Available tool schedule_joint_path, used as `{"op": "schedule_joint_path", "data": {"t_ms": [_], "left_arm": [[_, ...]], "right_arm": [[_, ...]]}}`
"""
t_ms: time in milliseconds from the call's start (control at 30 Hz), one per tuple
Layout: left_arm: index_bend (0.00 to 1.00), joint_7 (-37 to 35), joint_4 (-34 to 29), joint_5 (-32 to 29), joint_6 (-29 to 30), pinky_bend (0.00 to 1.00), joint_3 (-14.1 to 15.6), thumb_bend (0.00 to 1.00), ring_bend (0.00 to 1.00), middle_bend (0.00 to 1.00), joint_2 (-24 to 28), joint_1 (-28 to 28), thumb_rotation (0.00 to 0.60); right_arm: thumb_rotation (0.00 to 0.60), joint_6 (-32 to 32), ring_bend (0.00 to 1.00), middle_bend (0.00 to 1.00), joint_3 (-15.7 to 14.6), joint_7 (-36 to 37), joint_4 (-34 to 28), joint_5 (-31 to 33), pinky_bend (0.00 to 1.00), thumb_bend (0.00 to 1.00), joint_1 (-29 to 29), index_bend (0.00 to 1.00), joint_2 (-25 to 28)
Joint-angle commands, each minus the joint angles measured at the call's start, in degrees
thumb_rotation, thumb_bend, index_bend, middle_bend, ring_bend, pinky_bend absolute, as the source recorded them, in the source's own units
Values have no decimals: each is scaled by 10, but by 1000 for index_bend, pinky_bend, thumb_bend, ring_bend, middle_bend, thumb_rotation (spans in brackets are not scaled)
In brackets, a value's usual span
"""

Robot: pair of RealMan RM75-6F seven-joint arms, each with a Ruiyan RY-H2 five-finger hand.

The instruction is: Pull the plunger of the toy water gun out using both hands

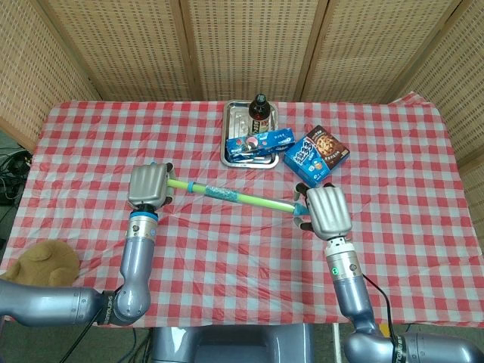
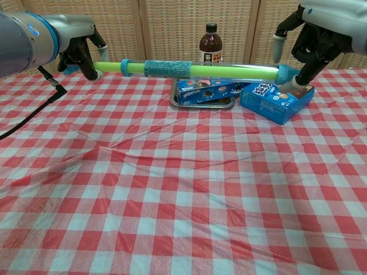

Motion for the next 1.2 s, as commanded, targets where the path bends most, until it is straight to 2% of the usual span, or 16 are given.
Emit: {"op": "schedule_joint_path", "data": {"t_ms": [33, 167, 467, 967, 1200], "left_arm": [[835, 0, -2, -1, 2, 724, 2, 643, 854, 945, -1, -2, 600], [835, 1, -4, -2, 6, 724, 4, 644, 854, 945, -2, -5, 600], [835, -2, -12, -1, 11, 724, 9, 643, 854, 945, -1, -9, 600], [835, -13, -17, 1, 12, 724, 21, 644, 854, 945, 20, 5, 600], [835, -32, -11, 2, 8, 724, 40, 644, 854, 945, 39, 30, 600]], "right_arm": [[600, -1, 1000, 1000, -2, 0, 1, 2, 556, 322, 1, 534, 0], [600, 0, 1000, 1000, -2, 1, 0, 6, 556, 398, 3, 543, 1], [600, 0, 1000, 1000, -7, 1, -2, 14, 556, 494, 6, 549, -1], [600, 7, 1000, 1000, -14, 9, 13, 19, 556, 511, -1, 570, 10], [600, 15, 1000, 1000, -19, 23, 25, 19, 556, 510, -16, 573, 27]]}}
